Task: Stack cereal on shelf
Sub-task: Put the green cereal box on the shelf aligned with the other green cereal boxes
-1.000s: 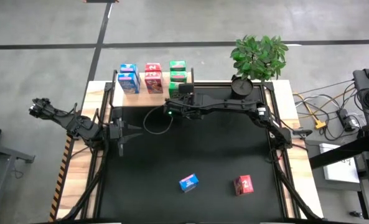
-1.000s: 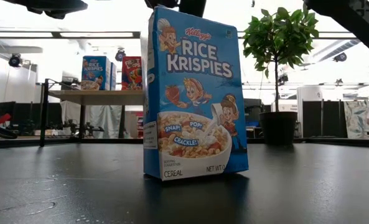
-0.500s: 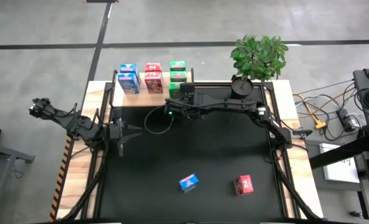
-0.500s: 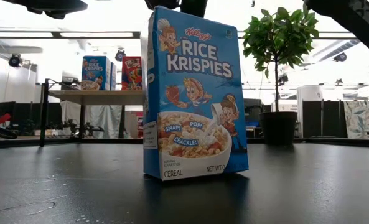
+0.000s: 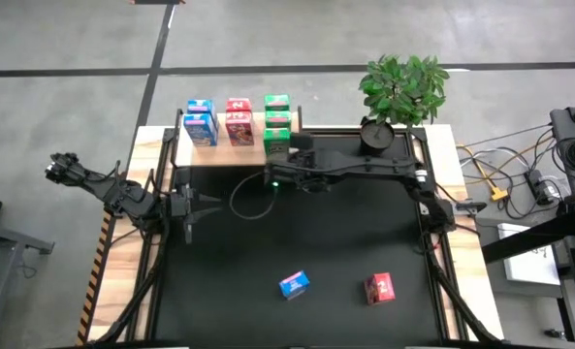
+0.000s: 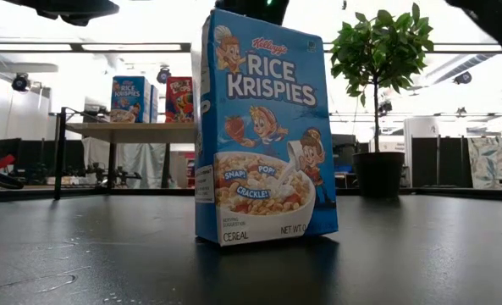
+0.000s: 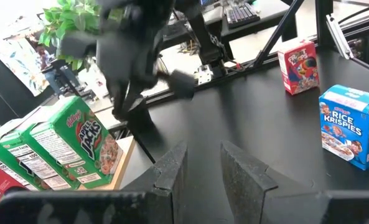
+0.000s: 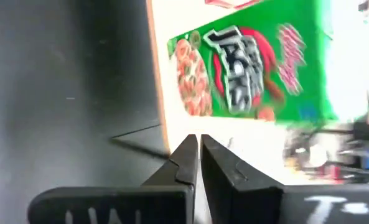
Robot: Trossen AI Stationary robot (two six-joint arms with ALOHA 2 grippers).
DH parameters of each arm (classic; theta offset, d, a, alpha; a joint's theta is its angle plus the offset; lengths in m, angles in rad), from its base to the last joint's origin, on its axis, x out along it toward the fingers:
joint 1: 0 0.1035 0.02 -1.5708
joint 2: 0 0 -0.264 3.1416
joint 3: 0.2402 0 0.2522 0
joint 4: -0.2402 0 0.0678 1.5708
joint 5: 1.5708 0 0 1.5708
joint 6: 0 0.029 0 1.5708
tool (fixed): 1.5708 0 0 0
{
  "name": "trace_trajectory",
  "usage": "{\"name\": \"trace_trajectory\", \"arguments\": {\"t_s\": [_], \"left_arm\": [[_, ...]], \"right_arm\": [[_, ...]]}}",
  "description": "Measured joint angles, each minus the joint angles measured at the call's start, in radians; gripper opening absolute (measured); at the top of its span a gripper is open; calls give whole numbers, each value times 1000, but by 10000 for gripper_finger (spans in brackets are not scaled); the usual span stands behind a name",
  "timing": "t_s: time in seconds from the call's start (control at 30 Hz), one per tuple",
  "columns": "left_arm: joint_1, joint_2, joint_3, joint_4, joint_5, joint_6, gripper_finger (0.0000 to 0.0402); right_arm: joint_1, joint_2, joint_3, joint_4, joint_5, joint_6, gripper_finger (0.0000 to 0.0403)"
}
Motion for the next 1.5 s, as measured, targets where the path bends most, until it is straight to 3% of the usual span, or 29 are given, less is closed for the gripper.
{"name": "trace_trajectory", "arguments": {"t_s": [0.13,0.33,0.7,1.03,1.13,1.23,1.37,1.5], "left_arm": [[0,0,0,0,0,0,77],[0,8,0,11,0,-17,77],[41,104,0,189,-1,12,76],[281,218,3,267,3,37,75],[377,251,14,286,67,51,75],[463,288,34,312,144,69,75],[551,333,68,323,151,83,75],[600,369,58,315,153,156,75]], "right_arm": [[53,-82,-19,-48,-42,144,9],[150,-221,-174,60,-49,191,9],[224,-523,-747,635,-49,62,9],[221,-756,-1112,1064,-168,-74,9],[217,-814,-1190,1172,-221,-121,9],[205,-867,-1249,1244,-235,-133,9],[186,-925,-1295,1288,-235,-80,9],[189,-949,-1346,1331,-261,-137,9]]}}
